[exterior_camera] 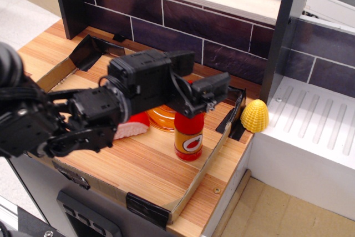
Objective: Upright hot sauce bottle
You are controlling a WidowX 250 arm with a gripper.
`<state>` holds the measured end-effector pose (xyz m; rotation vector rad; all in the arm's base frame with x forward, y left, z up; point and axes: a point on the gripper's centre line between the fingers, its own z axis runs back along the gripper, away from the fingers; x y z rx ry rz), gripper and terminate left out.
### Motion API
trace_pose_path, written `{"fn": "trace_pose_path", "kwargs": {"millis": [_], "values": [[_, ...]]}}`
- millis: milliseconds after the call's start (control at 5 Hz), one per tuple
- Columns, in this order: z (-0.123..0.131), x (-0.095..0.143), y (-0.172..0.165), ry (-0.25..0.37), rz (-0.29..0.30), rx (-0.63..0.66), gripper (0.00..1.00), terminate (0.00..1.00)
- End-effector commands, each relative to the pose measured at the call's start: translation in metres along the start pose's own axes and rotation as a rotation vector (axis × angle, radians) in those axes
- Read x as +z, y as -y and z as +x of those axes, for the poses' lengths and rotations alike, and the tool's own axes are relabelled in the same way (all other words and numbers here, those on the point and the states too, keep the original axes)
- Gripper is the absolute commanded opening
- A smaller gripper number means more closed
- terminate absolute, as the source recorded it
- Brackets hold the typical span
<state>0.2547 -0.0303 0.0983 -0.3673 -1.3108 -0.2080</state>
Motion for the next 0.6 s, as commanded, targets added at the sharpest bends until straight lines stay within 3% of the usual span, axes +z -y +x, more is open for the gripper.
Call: {"fn": "trace_pose_path", "kwargs": {"millis": [0, 200, 400], "values": [[0.0121, 0.0061, -0.0021, -0.01, -0.002, -0.018, 1.0, 0.0], [0.0121, 0.0061, -0.0021, -0.01, -0.002, -0.018, 1.0, 0.0], [0.0121, 0.0061, -0.0021, -0.01, -0.002, -0.018, 1.0, 1.0]]}}
